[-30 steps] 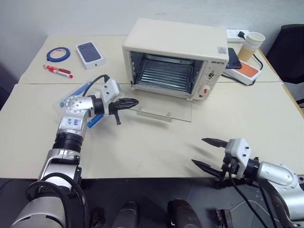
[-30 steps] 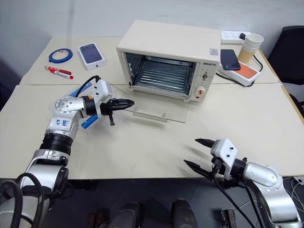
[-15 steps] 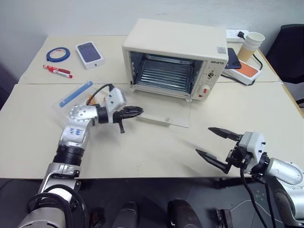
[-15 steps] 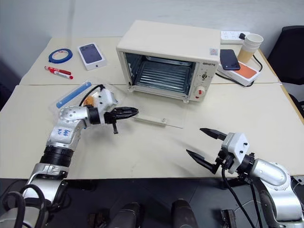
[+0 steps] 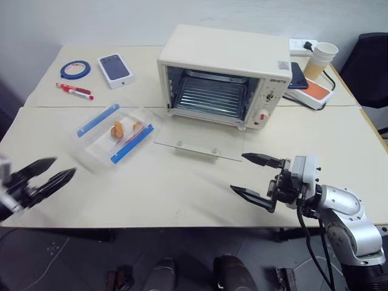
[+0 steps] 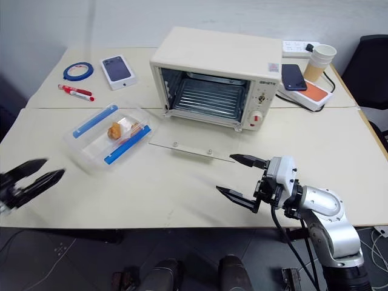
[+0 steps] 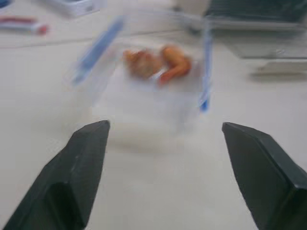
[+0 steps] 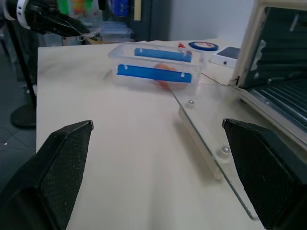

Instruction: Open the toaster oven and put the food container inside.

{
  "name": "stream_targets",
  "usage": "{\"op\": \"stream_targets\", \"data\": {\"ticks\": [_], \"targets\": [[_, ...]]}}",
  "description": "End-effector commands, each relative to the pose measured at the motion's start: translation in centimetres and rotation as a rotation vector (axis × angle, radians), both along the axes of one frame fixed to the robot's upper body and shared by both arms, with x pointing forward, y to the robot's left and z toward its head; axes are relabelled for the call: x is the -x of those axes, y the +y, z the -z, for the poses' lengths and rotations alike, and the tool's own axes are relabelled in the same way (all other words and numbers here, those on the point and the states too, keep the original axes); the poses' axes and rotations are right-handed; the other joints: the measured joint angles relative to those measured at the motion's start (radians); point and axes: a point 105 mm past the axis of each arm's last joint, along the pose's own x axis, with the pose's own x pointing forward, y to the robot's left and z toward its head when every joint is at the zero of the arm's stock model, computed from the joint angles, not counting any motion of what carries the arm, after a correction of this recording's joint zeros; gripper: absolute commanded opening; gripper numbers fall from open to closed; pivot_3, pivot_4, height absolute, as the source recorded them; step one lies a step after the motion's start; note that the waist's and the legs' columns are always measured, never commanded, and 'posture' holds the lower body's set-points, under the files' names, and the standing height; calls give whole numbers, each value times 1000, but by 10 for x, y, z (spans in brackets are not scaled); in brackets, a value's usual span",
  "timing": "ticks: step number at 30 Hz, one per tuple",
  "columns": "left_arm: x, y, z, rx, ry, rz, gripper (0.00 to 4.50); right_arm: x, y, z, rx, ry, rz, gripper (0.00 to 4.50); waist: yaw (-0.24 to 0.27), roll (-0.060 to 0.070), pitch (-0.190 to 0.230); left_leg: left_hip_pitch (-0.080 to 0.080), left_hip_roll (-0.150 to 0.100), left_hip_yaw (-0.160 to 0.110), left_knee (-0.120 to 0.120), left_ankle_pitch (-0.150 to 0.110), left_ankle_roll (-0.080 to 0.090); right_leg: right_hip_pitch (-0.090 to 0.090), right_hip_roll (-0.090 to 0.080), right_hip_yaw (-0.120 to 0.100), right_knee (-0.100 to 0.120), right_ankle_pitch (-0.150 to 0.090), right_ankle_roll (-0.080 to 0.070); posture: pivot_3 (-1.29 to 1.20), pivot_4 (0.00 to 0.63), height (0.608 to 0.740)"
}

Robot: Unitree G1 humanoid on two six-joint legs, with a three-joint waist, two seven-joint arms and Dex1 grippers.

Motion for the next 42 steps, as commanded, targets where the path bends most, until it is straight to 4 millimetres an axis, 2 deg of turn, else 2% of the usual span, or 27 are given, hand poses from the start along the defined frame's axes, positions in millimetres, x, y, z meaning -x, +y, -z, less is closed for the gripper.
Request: {"op": "stream_targets", "data": {"ticks": [1, 4, 6, 9, 13, 15, 17, 20, 23, 28, 33, 36, 42], "targets": [[23, 17, -6, -17, -38, -114, 4416, -1, 5, -5, -3, -47, -28, 4500, 15, 0, 0, 4, 0, 0, -1, -1, 1, 5, 0, -1, -2, 0, 0, 0, 150, 740], [29, 21, 2, -28, -18, -167, 4416, -3, 5, -6, 0, -59, -36, 4500, 32, 0, 0, 9, 0, -2, -1, -2, 1, 11, 0, -1, -5, 0, 0, 0, 150, 740], [21, 16, -1, -18, -22, -178, 4416, -4, 3, -6, 12, -62, -36, 4500, 36, 0, 0, 9, 0, -2, -1, -3, 2, 11, -1, -1, -5, 0, 0, 0, 150, 740], [-1, 1, -4, 27, 60, -184, 4416, -4, 0, -9, 23, -68, -38, 4500, 40, -1, -1, 8, 0, -2, -1, -3, 1, 11, -1, -1, -5, 0, 0, 0, 150, 740], [-34, -26, -22, 104, 108, -148, 4416, -3, -1, -13, 36, -75, -50, 4500, 38, -1, -1, 8, 0, -2, 0, -3, 1, 11, 0, -1, -3, 0, 0, 0, 150, 740], [-58, -39, -32, 205, 150, -173, 4416, -3, -1, -13, 39, -73, -54, 4500, 34, -1, -1, 8, 0, -2, 0, -3, 1, 10, 0, 0, -3, 0, 0, 0, 150, 740], [-79, -45, -27, 205, 300, -270, 4416, -2, 1, -12, 40, -68, -58, 4500, 36, -1, -1, 8, 0, -2, 0, -3, 1, 9, 2, -1, -1, 0, 0, 0, 150, 740], [-95, -49, -23, 202, 398, -362, 4416, 0, 4, -10, 35, -66, -62, 4500, 28, -2, -1, 8, 0, -1, 1, -4, 1, 9, 7, -1, 0, 0, 0, 0, 150, 740], [-113, -50, -33, 260, 380, -438, 4416, 5, 7, -8, 28, -60, -72, 4500, 7, -3, -1, 9, 0, 3, 0, -4, 1, 8, 8, -2, 3, 1, 1, 0, 150, 740], [-130, -60, -28, 281, 431, -452, 4416, 9, 10, -9, 26, -67, -73, 4500, -8, -3, -1, 8, 1, 2, 0, -5, 1, 7, 8, -6, 2, 1, 1, 0, 150, 740], [-135, -61, -14, 224, 517, -456, 4416, 10, 11, -10, 27, -74, -69, 4500, -6, -3, -1, 8, 1, 2, 1, -5, 0, 7, 8, -6, 0, 1, 1, 0, 150, 740], [-134, -54, -12, 200, 532, -484, 3935, 11, 11, -10, 24, -73, -61, 4500, -5, -3, -1, 8, 0, 2, 1, -5, 0, 7, 7, -5, 0, 1, 1, 0, 150, 740], [-134, -51, -7, 179, 541, -485, 2532, 10, 10, -9, 26, -73, -47, 4500, -5, -3, -1, 8, 0, 2, 1, -5, 0, 7, 7, -4, 0, 1, 1, 0, 150, 740]]}}
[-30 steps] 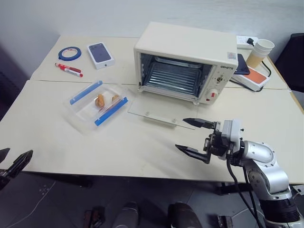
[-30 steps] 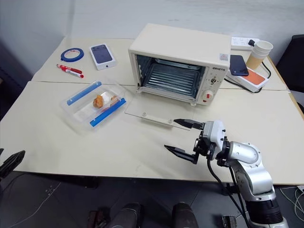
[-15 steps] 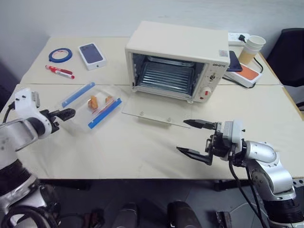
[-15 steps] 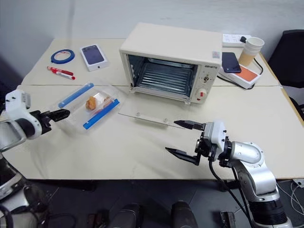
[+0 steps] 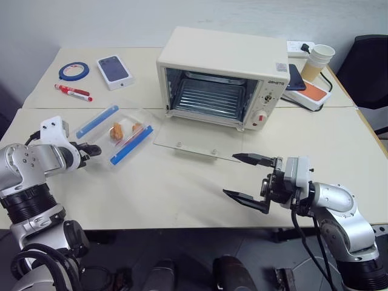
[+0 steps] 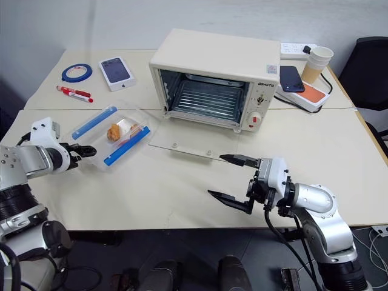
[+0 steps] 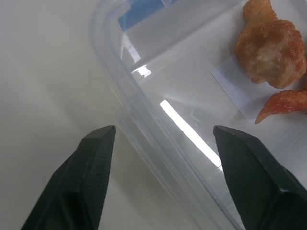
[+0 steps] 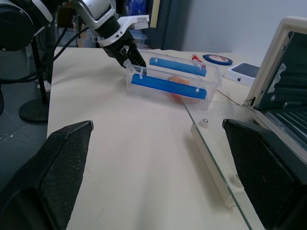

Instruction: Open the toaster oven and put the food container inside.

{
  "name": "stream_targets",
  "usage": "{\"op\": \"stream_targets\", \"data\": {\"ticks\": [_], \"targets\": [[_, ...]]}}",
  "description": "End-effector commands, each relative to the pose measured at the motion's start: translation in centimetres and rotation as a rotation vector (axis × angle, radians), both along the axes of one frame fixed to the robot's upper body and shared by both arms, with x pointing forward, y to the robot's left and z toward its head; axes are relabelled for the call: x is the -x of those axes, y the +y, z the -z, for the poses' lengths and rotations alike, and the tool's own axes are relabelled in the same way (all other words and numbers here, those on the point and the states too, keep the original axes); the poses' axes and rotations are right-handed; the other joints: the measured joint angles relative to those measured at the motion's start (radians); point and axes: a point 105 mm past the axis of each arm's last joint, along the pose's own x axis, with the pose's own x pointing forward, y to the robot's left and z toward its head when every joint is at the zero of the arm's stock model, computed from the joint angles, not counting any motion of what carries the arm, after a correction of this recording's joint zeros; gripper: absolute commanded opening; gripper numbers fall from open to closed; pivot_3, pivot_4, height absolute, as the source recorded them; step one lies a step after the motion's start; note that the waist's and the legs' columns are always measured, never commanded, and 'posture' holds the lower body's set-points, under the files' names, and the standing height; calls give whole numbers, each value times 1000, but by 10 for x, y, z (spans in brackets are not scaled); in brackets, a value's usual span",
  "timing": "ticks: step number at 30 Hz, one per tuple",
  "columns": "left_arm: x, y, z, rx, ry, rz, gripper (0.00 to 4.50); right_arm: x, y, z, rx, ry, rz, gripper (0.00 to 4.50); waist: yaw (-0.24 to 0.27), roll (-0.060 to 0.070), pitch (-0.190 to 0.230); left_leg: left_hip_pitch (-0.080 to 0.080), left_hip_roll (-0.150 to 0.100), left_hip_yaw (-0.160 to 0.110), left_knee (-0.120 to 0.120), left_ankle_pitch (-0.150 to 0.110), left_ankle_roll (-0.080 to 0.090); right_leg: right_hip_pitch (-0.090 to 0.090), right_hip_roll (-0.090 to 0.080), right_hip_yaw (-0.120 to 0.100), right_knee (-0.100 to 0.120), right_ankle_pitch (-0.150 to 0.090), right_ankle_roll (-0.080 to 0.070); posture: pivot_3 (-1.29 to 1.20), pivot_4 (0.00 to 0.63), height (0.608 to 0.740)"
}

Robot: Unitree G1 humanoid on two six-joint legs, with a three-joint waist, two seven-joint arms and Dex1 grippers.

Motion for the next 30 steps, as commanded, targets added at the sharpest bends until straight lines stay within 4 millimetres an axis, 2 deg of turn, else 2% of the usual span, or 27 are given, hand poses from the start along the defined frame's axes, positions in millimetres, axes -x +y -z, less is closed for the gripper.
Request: {"op": "stream_targets", "data": {"ticks": [1, 7, 11, 15, 17, 19, 21, 27, 30], "targets": [[1, 8, -4, -35, -17, -17, 2263, 5, 3, -8, -4, -42, -13, 4500, 0, 0, 0, 0, 0, 0, 0, 0, 0, 0, 0, 0, 0, 0, 0, 0, 150, 740], [5, 19, -6, -44, -29, -47, 872, 3, 2, -11, -16, -59, -11, 4500, -2, 0, 0, 0, 0, 0, 0, 0, 0, 0, 0, 0, 0, 0, 0, 0, 150, 740], [8, 35, -17, -60, -70, -71, 82, 4, 2, -10, -22, -51, -9, 4500, -2, 0, 0, 0, 0, 0, 0, 0, 0, 0, -1, 0, 0, 0, 0, 0, 150, 740], [12, 61, -42, -155, -113, -76, 82, 6, -1, -9, -24, -39, 2, 4500, -3, -1, 1, 0, 1, 0, 0, 0, 0, -1, -1, 1, 0, 0, 0, 0, 150, 740], [10, 63, -55, -176, -129, -44, 82, 6, -4, -8, -20, -33, 7, 4500, -3, -1, 1, -1, 2, 0, -1, -1, -1, -1, -1, 2, 0, 0, 0, 0, 150, 740], [4, 55, -66, -177, -147, 20, 82, 6, -7, -7, -15, -28, 19, 4500, 3, -1, 1, -1, 1, 0, -1, -1, -1, -1, -2, 3, 0, 0, 0, 0, 150, 740], [-4, 36, -74, -164, -157, 120, 82, 5, -13, -7, -7, -28, 42, 4500, 19, -1, 1, -1, 0, -1, 0, 0, -1, 0, -2, 3, 0, 0, 0, 0, 150, 740], [-25, -33, -82, -111, -135, 380, 82, 4, -33, -11, 8, -40, 132, 4500, 45, -2, 1, -2, -4, -2, 2, -1, 2, 0, -1, 5, 0, 0, 0, 0, 150, 740], [-43, -82, -81, -74, -146, 507, 82, 7, -44, -10, 15, -37, 196, 4500, 48, -2, 1, -2, -3, -2, 2, -1, 2, 0, 0, 5, 0, 0, 0, 0, 150, 740]]}}
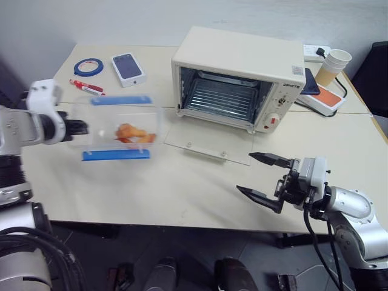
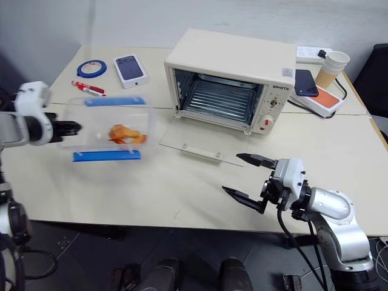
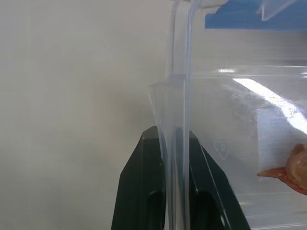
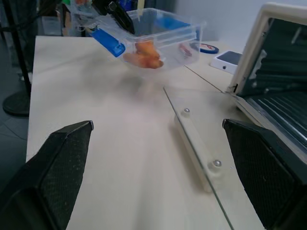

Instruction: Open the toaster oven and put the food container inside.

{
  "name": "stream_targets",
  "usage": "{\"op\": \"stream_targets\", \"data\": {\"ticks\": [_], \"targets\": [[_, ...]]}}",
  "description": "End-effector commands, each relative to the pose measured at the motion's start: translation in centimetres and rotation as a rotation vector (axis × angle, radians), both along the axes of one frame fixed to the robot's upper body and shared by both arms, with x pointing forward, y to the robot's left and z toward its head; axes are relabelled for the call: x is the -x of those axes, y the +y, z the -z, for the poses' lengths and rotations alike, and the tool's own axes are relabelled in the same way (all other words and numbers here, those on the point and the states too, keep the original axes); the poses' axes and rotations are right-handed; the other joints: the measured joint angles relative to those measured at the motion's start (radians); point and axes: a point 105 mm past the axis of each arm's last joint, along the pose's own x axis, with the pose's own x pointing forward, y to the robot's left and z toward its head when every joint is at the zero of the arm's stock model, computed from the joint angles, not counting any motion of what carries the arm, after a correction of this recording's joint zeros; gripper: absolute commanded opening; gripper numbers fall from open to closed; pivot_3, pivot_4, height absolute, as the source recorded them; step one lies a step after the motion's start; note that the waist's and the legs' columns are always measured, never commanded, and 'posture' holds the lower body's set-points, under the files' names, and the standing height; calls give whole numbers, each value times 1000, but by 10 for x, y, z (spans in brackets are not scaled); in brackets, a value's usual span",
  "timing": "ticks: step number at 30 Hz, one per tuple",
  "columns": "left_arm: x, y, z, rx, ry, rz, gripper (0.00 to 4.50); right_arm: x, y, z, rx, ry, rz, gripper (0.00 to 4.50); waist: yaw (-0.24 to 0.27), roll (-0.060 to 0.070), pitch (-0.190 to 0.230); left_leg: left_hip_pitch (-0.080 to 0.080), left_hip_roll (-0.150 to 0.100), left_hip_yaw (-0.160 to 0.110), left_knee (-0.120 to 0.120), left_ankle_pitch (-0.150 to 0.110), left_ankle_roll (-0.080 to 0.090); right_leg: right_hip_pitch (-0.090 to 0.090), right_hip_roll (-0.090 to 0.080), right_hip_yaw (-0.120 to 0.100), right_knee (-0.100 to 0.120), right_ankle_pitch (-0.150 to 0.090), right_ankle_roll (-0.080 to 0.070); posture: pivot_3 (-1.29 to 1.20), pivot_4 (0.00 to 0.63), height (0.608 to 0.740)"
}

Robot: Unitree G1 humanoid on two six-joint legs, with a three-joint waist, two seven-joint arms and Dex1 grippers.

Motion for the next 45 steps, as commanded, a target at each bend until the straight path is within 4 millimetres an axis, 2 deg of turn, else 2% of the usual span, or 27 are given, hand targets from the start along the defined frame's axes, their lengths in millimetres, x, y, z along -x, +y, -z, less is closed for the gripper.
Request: {"op": "stream_targets", "data": {"ticks": [1, 7, 12, 16, 20, 21, 24, 25, 26, 30, 35, 38, 42, 45], "targets": [[-14, -48, -21, 13, -68, 145, 82, 7, -10, -10, 8, -48, 55, 4500, 1, 0, 0, 0, 0, 0, 0, 0, 0, 0, 0, 0, 0, 0, 0, 0, 150, 740], [-32, -106, -15, 16, -54, 279, 82, 19, -9, -5, -8, -34, 104, 4500, -24, 0, 0, 0, 1, 4, -1, 0, 0, -1, 2, -5, 3, 0, 1, 0, 150, 740], [-48, -135, -12, 11, -69, 325, 82, 25, -6, -5, -26, -37, 131, 4500, -28, 0, 0, 0, 2, 5, -1, 0, 0, -1, 3, -6, 2, 0, 1, 0, 150, 740], [-58, -147, -7, -15, -79, 333, 82, 29, -4, -5, -38, -38, 154, 4500, -23, 0, 1, 0, 1, 5, 0, 0, 0, -1, 2, -6, 2, 0, 1, 0, 150, 740], [-63, -151, -5, -24, -89, 327, 82, 31, -3, -5, -50, -39, 176, 4500, -21, 0, 0, 0, 1, 5, 0, 0, 0, -1, 2, -6, 1, 0, 1, 0, 150, 740], [-63, -154, -6, -24, -94, 341, 716, 32, -2, -5, -51, -37, 178, 4500, -22, 0, 0, 0, 0, 5, 0, 0, 0, -1, 2, -5, 1, 0, 1, 0, 150, 740], [-62, -159, -11, -7, -103, 354, 1475, 33, -2, -4, -54, -34, 188, 4500, -22, 0, 0, 0, 1, 5, 0, 0, 0, -1, 2, -5, 1, 0, 1, 0, 150, 740], [-62, -159, -14, -7, -109, 353, 1475, 33, -2, -3, -54, -34, 190, 4500, -22, 0, 0, 0, 1, 5, 0, 0, 0, -1, 2, -5, 1, 0, 1, 0, 150, 740], [-61, -158, -16, -6, -114, 355, 1857, 32, -3, -3, -54, -34, 191, 4500, -22, 0, 1, 0, 0, 5, 0, 0, 0, -1, 2, -5, 1, 0, 1, 0, 150, 740], [-59, -156, -25, 15, -136, 360, 2785, 31, -4, -2, -50, -29, 193, 4500, -24, 0, 1, 0, 1, 5, 0, 0, 0, -1, 2, -5, 2, 0, 1, 0, 150, 740], [-46, -148, -52, 63, -258, 448, 2785, 30, -6, -1, -42, -25, 191, 4500, -25, 0, 1, 0, 1, 4, 0, 0, 0, -1, 2, -5, 1, 0, 1, 0, 150, 740], [-40, -125, -60, 25, -370, 497, 2785, 28, -9, -2, -28, -29, 192, 4500, -29, 1, 0, 1, 2, 5, 0, 0, 0, -1, 2, -5, 1, 0, 1, 0, 150, 740], [-19, -93, -53, 90, -434, 632, 2785, 26, -11, 0, -10, 3, 173, 4500, -26, 2, 0, 3, 2, 5, -1, 0, 0, -1, 3, -3, 1, 0, 1, 0, 150, 740], [3, -68, -32, 52, -494, 785, 2248, 26, -3, 12, 28, 99, 140, 3956, -26, 3, 0, 3, 2, 4, -1, 0, 0, -1, 2, -3, 0, 0, 1, 0, 150, 740]]}}
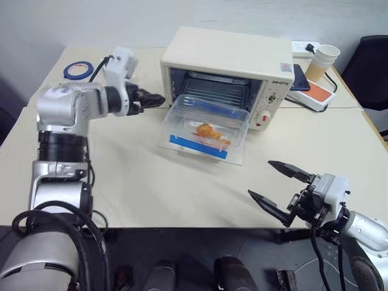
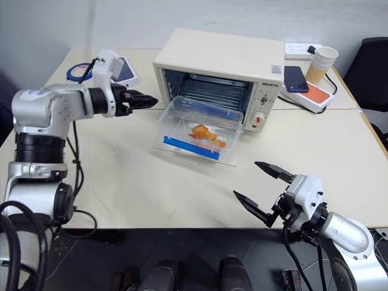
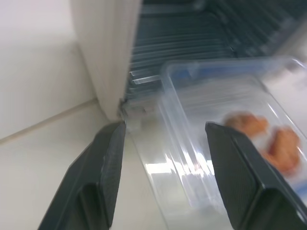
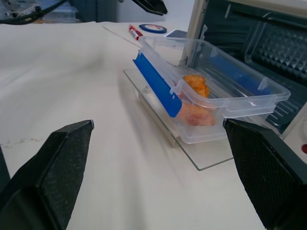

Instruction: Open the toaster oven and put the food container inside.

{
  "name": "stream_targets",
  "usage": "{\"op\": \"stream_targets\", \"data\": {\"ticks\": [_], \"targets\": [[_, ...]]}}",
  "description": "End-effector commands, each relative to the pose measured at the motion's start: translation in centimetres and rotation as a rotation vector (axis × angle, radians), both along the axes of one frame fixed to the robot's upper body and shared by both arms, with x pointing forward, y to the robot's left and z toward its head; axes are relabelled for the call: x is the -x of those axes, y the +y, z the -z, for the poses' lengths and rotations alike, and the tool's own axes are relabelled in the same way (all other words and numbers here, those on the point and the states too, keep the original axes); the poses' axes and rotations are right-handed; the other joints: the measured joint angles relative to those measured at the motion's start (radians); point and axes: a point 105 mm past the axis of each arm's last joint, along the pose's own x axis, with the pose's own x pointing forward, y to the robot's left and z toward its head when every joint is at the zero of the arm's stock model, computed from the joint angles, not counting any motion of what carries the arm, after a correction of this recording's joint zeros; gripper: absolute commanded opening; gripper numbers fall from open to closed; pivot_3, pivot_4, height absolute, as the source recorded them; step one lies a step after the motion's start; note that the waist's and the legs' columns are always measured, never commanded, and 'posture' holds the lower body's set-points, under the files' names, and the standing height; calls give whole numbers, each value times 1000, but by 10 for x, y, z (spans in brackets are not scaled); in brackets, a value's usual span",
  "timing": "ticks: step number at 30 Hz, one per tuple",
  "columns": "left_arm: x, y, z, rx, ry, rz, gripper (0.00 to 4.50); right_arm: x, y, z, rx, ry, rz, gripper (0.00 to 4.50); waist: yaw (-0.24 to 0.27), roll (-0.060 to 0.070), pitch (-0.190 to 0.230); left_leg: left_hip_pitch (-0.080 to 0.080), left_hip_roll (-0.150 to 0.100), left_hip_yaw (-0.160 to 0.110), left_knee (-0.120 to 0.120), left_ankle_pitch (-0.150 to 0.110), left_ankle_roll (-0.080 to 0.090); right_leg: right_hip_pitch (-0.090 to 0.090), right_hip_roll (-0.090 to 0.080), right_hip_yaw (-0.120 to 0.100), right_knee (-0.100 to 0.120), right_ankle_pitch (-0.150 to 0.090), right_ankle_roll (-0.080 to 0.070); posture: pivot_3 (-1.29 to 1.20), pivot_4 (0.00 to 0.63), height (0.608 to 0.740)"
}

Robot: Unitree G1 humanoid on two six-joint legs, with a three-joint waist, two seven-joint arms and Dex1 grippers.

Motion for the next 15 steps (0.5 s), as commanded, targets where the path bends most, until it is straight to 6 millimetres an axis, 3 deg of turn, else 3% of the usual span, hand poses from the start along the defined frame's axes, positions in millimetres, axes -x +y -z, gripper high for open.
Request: {"op": "stream_targets", "data": {"ticks": [1, 5, 7, 9, 14, 15], "targets": [[31, 15, -1, -29, -175, 228, 2032, 0, 9, 5, 16, 75, -33, 3725, 0, 0, 0, -1, 0, -2, 1, 0, 0, 0, 0, 0, -1, 0, 0, 0, 150, 740], [51, 21, 39, -144, -221, 378, 983, -13, 23, 12, 19, 111, -10, 2588, 10, 0, 0, -1, 0, -3, 2, 0, 0, 2, -3, 1, -2, 0, 0, 0, 150, 740], [64, 11, 70, -185, -221, 480, 445, -26, 30, 16, 28, 119, 9, 1999, 13, 0, 0, -2, 0, -4, 3, 0, 0, 3, -4, 3, -3, 0, 0, 0, 150, 740], [65, -1, 82, -158, -221, 491, 0, -39, 32, 18, 42, 113, 37, 1413, 17, 1, 0, -1, -2, -4, 2, 0, 1, 3, -4, 4, -2, 0, 0, 0, 150, 740], [57, -25, 90, -125, -264, 491, 0, -66, 30, 17, 59, 90, 89, 126, 24, -1, 0, -3, -2, -4, 3, 0, 1, 2, -2, 3, -2, 0, 0, 0, 150, 740], [55, -28, 90, -121, -270, 484, 0, -70, 30, 16, 56, 81, 90, 60, 22, -1, 0, -2, -2, -4, 3, 0, 1, 2, -2, 3, -1, 0, 0, 0, 150, 740]]}}
